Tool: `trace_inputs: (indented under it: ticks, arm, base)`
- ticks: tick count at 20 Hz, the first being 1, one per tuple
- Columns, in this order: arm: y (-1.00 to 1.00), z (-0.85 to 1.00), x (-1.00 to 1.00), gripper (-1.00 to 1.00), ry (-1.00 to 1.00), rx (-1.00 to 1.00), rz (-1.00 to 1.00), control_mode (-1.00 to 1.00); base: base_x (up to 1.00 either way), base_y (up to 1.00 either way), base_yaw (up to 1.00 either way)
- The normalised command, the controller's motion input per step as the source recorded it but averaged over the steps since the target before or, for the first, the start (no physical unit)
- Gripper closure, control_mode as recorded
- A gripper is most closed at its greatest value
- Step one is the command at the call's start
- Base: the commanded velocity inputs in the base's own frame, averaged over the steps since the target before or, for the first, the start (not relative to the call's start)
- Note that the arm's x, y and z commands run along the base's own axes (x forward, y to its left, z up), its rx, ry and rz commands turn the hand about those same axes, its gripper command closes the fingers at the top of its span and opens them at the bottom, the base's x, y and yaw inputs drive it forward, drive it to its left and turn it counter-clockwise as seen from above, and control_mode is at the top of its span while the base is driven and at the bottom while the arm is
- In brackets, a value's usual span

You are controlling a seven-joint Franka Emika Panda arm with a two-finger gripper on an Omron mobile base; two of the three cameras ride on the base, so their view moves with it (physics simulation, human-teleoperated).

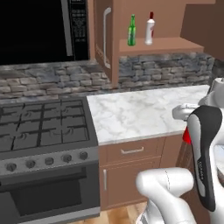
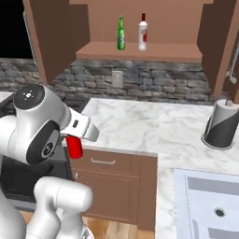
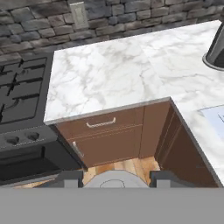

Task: Sort all alcoholic drinks to one cabinet, and non-alcoholic drinks to the other.

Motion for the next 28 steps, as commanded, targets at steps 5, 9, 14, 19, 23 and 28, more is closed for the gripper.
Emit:
trace_inputs:
  ticks: [5,9,14,19,23,28]
  arm:
    - [0.00,0.00,0.00,1.00,0.00,0.00,0.00,1.00]
    - [0.00,0.00,0.00,1.00,0.00,0.00,0.00,1.00]
    - [0.00,0.00,0.00,1.00,0.00,0.00,0.00,1.00]
    - [0.00,0.00,0.00,1.00,0.00,0.00,0.00,1.00]
    - [0.00,0.00,0.00,1.00,0.00,0.00,0.00,1.00]
    - [0.00,0.00,0.00,1.00,0.00,0.00,0.00,1.00]
  base:
    - [-0.48,0.90,0.00]
    - [-0.03,1.00,-0.01]
    - [0.06,1.00,-0.03]
    - [0.31,0.91,-0.01]
    - [0.43,0.90,0.00]
    - [0.55,0.76,0.00]
